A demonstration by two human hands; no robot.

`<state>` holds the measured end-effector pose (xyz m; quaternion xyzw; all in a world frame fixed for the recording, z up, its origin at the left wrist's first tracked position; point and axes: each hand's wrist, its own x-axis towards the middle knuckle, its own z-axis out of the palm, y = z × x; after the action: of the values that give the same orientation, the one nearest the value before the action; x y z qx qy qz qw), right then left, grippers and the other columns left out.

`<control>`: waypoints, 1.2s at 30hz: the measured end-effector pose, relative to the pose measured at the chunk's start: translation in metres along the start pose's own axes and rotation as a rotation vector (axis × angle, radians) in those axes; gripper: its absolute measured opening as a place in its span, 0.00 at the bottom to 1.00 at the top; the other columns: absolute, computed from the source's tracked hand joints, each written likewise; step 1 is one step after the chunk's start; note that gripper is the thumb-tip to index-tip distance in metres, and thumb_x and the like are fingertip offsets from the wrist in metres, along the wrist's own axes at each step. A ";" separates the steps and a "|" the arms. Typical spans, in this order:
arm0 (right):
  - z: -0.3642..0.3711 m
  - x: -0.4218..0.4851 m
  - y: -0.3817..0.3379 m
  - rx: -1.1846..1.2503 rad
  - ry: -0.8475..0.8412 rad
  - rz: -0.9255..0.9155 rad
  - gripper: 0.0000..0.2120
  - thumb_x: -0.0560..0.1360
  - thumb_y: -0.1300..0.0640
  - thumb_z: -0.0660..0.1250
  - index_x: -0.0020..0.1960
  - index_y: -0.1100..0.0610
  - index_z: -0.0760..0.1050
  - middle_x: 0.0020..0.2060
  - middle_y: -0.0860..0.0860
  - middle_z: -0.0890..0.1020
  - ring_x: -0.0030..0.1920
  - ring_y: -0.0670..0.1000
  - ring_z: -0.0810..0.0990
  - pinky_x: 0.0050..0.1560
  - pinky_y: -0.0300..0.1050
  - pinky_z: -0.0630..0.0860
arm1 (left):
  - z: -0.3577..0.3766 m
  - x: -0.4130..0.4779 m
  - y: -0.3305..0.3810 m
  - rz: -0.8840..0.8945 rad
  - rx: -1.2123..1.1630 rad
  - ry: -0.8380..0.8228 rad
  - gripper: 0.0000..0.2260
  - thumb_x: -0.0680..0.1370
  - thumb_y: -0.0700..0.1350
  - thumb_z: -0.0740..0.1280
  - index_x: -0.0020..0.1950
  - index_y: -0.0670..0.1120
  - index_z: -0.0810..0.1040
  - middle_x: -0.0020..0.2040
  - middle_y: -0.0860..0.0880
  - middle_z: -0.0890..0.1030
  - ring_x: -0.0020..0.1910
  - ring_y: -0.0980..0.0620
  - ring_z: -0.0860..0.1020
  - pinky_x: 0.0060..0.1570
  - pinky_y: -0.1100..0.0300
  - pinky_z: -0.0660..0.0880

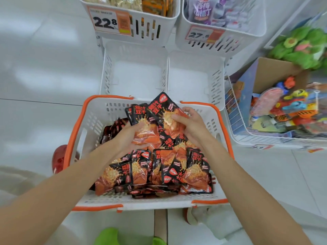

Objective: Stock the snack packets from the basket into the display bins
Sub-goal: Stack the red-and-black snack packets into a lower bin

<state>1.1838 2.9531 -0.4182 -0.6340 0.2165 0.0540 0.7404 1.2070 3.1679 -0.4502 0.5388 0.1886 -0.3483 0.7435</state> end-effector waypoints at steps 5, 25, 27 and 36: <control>0.036 -0.002 0.017 -0.575 0.014 -0.081 0.13 0.80 0.44 0.62 0.50 0.53 0.74 0.44 0.46 0.79 0.44 0.45 0.78 0.45 0.40 0.71 | 0.035 0.003 0.002 0.227 0.262 -0.064 0.25 0.79 0.63 0.58 0.72 0.53 0.67 0.66 0.49 0.77 0.62 0.51 0.79 0.46 0.55 0.81; -0.064 0.114 -0.087 -0.217 -0.069 -0.162 0.14 0.76 0.66 0.68 0.59 0.54 0.73 0.49 0.53 0.82 0.47 0.51 0.80 0.42 0.44 0.75 | 0.115 0.129 0.117 0.541 0.933 -0.331 0.34 0.70 0.50 0.76 0.72 0.53 0.64 0.63 0.49 0.79 0.61 0.50 0.79 0.61 0.44 0.76; -0.075 0.125 -0.090 -0.206 -0.075 -0.210 0.17 0.75 0.69 0.68 0.60 0.55 0.71 0.51 0.55 0.81 0.50 0.54 0.81 0.48 0.49 0.82 | 0.124 0.151 0.123 0.582 1.026 -0.333 0.34 0.67 0.56 0.75 0.69 0.55 0.66 0.61 0.49 0.80 0.59 0.48 0.80 0.59 0.43 0.76; -0.120 0.195 -0.050 -0.454 -0.013 -0.256 0.15 0.71 0.70 0.73 0.57 0.61 0.78 0.46 0.55 0.83 0.47 0.53 0.81 0.53 0.47 0.80 | 0.129 0.212 0.116 0.807 1.257 -0.041 0.33 0.63 0.66 0.75 0.63 0.54 0.74 0.55 0.53 0.73 0.53 0.54 0.69 0.53 0.56 0.69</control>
<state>1.3467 2.7904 -0.4608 -0.8059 0.1121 0.0110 0.5812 1.4240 3.0018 -0.4668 0.8830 -0.2722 -0.1003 0.3689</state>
